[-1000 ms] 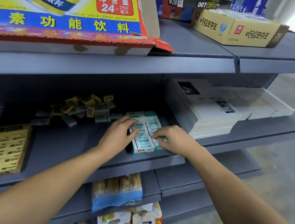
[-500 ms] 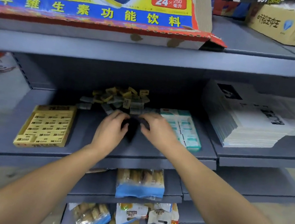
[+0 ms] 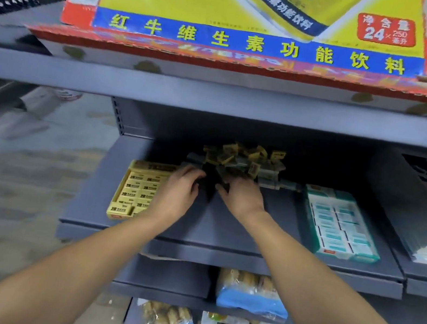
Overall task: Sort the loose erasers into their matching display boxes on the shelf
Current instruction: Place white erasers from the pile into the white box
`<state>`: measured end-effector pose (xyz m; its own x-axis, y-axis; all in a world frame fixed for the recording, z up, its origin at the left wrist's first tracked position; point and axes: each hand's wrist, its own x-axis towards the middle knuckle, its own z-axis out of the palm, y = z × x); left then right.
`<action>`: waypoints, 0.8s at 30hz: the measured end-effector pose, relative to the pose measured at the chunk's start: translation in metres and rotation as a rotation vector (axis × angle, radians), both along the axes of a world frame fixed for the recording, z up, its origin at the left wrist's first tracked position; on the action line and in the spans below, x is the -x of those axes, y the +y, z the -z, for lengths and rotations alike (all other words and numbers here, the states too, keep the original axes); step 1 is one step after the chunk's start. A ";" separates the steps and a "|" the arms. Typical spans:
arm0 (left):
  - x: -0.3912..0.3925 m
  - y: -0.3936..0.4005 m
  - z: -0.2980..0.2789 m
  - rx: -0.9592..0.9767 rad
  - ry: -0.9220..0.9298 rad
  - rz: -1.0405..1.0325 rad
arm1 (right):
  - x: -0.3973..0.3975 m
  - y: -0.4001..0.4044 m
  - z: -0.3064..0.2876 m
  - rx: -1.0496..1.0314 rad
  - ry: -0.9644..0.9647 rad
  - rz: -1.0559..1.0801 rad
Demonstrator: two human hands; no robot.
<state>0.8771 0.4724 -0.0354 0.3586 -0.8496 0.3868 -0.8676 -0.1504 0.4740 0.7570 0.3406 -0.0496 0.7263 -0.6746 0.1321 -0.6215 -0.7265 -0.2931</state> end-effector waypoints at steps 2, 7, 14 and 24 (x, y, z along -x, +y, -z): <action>-0.008 0.001 -0.001 0.001 -0.002 0.002 | -0.005 -0.001 0.002 -0.028 -0.016 0.063; -0.012 -0.004 -0.001 -0.086 -0.066 0.070 | -0.001 -0.002 -0.002 -0.143 -0.080 0.128; 0.010 -0.017 0.003 -0.165 -0.122 0.079 | 0.034 -0.001 -0.002 -0.198 -0.251 0.036; 0.032 -0.029 0.001 -0.077 -0.047 0.140 | 0.059 -0.002 -0.015 -0.133 -0.404 -0.161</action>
<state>0.8451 0.4432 -0.0364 0.2174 -0.9180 0.3318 -0.9036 -0.0607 0.4240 0.6977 0.3387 -0.0342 0.7316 -0.5874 0.3459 -0.3203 -0.7442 -0.5862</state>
